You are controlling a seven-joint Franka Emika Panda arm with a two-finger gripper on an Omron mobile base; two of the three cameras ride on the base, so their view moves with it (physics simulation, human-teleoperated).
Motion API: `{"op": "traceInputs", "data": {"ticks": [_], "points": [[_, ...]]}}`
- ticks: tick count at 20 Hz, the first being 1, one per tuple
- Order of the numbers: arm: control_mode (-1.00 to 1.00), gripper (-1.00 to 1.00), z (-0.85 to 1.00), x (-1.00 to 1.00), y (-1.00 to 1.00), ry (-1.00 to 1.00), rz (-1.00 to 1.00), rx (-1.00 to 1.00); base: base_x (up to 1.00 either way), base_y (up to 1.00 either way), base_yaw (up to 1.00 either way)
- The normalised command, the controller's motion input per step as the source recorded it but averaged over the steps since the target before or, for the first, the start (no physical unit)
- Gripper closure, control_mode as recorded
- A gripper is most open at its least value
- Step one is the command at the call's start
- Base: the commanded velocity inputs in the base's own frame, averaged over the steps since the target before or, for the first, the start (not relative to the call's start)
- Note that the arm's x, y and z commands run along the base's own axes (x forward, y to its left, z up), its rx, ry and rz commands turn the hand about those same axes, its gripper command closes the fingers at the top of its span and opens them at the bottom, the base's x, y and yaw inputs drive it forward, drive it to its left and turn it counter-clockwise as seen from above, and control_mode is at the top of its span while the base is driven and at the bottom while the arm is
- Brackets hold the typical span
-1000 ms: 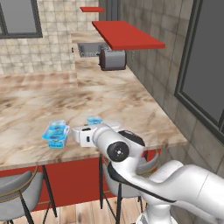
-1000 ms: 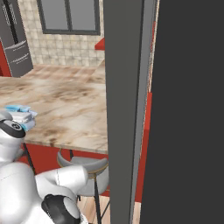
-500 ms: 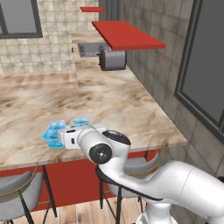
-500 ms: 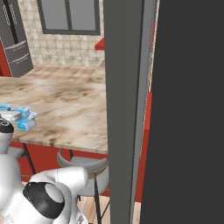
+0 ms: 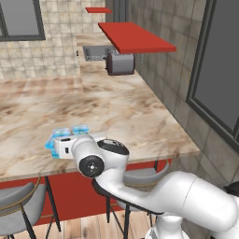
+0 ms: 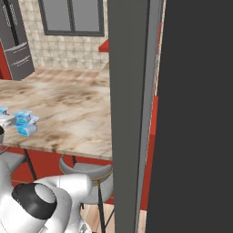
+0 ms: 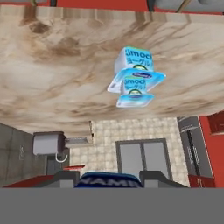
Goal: Stack the yogurt containers by placing the smaller containers on top of the larger containers.
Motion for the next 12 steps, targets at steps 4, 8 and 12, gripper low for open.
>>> {"op": "traceInputs", "data": {"ticks": [4, 8, 12], "points": [[-1.0, 1.0, 0.0, 0.0, 0.0, 0.0, -0.1, 0.0, 0.0, 0.0, 0.0], [-1.0, 1.0, 0.0, 0.09, 0.0, 0.0, -0.06, 0.0, 0.0, 0.0, 0.0], [-1.0, 1.0, 0.01, 0.16, 0.09, 0.0, -0.05, -0.01, 0.0, 0.0, 0.0]]}}
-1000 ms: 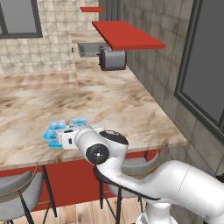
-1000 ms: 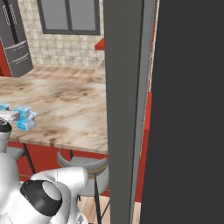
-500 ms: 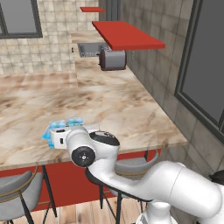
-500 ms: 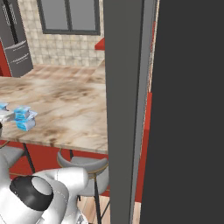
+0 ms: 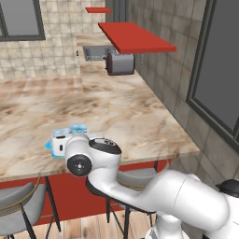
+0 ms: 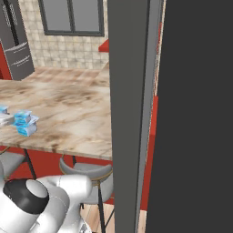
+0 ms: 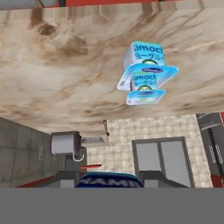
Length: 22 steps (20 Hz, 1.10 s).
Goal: Stack the yogurt containers by placing the smaller containers on top of the larger containers.
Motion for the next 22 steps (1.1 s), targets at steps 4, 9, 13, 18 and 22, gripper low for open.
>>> {"op": "traceInputs", "data": {"ticks": [4, 9, 13, 18, 22], "points": [[-1.0, 1.0, 0.0, 0.28, 0.17, 0.0, -0.03, -0.02, 0.0, 0.0, 0.0], [-1.0, 1.0, 0.0, 0.3, 0.17, 0.01, -0.01, -0.04, 0.0, 0.0, 0.0], [-1.0, 1.0, -0.01, 0.3, 0.02, 0.03, 0.0, -0.03, 0.0, 0.0, 0.0], [-1.0, 1.0, -0.08, 0.12, 0.0, 0.04, 0.0, -0.04, 0.0, 0.0, 0.0], [-1.0, 1.0, -0.2, 0.0, 0.0, 0.02, 0.0, -0.05, 0.0, 0.0, 0.0]]}}
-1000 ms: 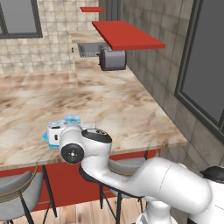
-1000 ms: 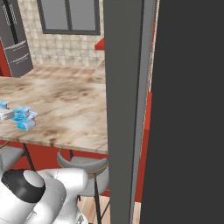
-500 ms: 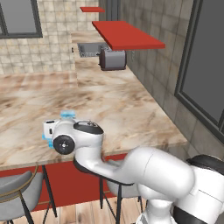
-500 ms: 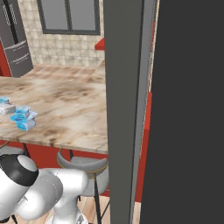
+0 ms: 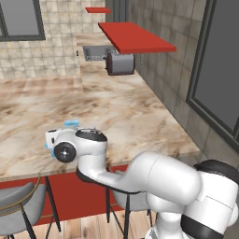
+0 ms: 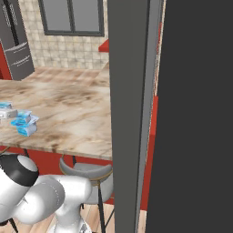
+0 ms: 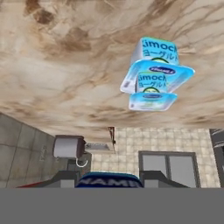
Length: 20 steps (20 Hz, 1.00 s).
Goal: Stack the yogurt containers by placing the smaller containers on top of the larger containers.
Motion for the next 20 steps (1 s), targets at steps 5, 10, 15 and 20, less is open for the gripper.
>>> {"op": "traceInputs", "data": {"ticks": [5, 10, 15, 20], "points": [[-1.0, 1.0, -0.04, 0.02, 0.0, 0.0, 0.0, -0.02, 0.0, 0.0, 0.0], [-1.0, 1.0, 0.0, 0.17, 0.0, 0.0, 0.0, 0.0, 0.0, 0.0, 0.0], [-1.0, 1.0, -0.06, 0.18, 0.0, 0.01, 0.0, 0.0, 0.0, 0.0, 0.0], [-1.0, 1.0, -0.12, 0.14, 0.0, 0.02, 0.0, -0.02, 0.0, 0.0, 0.0]]}}
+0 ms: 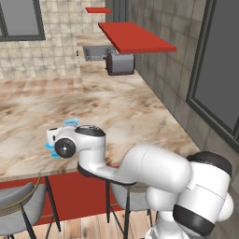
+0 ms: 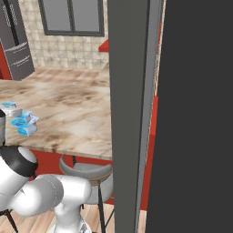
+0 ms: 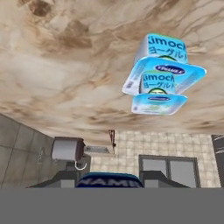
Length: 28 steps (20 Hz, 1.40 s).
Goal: Stack the yogurt containers by placing the smaller containers on top of the larger containers.
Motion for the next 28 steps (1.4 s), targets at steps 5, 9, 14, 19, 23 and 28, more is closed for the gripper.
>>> {"op": "traceInputs", "data": {"ticks": [5, 9, 14, 19, 23, 28], "points": [[-1.0, 1.0, -0.11, 0.18, 0.0, 0.06, 0.0, -0.02, 0.0, 0.0, 0.0], [-1.0, 1.0, -0.12, 0.2, 0.0, 0.08, 0.0, -0.03, 0.0, 0.0, 0.0], [-1.0, 1.0, -0.14, 0.16, 0.09, 0.07, 0.0, -0.05, 0.0, 0.0, 0.0], [-1.0, 1.0, -0.13, 0.03, 0.27, 0.02, 0.0, -0.07, 0.0, 0.0, 0.0], [-1.0, 1.0, -0.09, 0.01, 0.22, 0.0, 0.0, -0.05, 0.0, 0.0, 0.0], [-1.0, 1.0, -0.03, 0.11, 0.0, 0.0, 0.0, 0.0, 0.0, 0.0, 0.0]]}}
